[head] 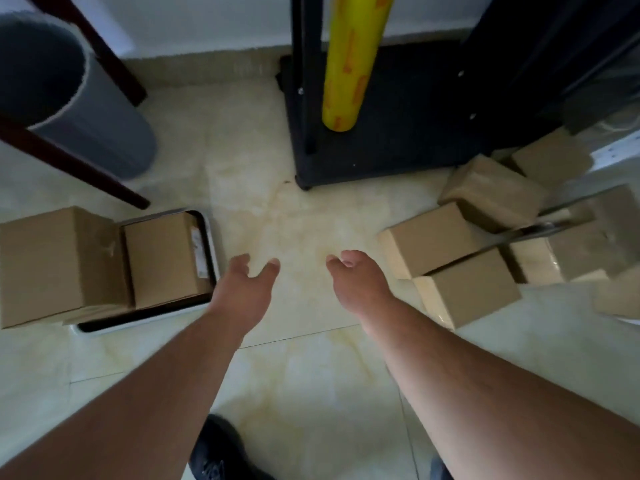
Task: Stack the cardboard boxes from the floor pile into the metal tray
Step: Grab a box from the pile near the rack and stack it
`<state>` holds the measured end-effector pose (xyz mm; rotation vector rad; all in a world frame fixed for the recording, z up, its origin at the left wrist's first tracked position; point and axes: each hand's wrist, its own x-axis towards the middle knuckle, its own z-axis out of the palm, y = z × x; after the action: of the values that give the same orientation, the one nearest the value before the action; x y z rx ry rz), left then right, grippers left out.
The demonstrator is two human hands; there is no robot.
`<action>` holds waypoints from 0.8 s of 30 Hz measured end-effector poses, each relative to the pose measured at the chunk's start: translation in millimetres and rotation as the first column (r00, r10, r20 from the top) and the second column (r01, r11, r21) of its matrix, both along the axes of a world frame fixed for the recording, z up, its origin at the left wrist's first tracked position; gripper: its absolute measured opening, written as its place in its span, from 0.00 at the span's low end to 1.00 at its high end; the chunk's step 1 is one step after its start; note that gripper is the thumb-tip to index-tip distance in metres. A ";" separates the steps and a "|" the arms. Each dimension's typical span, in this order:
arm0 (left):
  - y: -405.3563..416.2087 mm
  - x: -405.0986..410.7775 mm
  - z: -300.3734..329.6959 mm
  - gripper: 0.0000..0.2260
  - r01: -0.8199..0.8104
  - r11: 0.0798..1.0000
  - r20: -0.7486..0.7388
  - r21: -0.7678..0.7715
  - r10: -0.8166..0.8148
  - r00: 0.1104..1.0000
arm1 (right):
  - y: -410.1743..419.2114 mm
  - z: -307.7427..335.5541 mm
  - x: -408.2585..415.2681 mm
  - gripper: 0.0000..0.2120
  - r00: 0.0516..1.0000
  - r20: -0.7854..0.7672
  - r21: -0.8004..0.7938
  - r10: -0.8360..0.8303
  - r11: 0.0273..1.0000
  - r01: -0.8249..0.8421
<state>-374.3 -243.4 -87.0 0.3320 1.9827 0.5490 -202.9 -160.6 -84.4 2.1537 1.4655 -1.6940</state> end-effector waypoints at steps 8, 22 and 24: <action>62.8 141.6 -5.3 0.44 0.191 0.982 0.003 0.007 -0.191 0.982 | 29.4 7.8 161.5 0.26 0.982 0.044 0.003 -0.185 0.983 0.185; 110.1 333.1 -51.6 0.40 0.380 0.925 0.033 -0.024 -0.379 0.925 | 54.3 -20.0 371.2 0.26 0.931 0.106 0.012 -0.349 0.937 0.350; 110.0 355.8 -61.1 0.38 0.390 0.920 0.042 -0.032 -0.388 0.921 | 53.4 -28.1 391.6 0.26 0.926 0.125 0.006 -0.356 0.934 0.358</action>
<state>-18.5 -133.4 -148.1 0.6703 1.8250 0.2570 188.7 -107.2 -112.5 2.5904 1.0725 -1.6162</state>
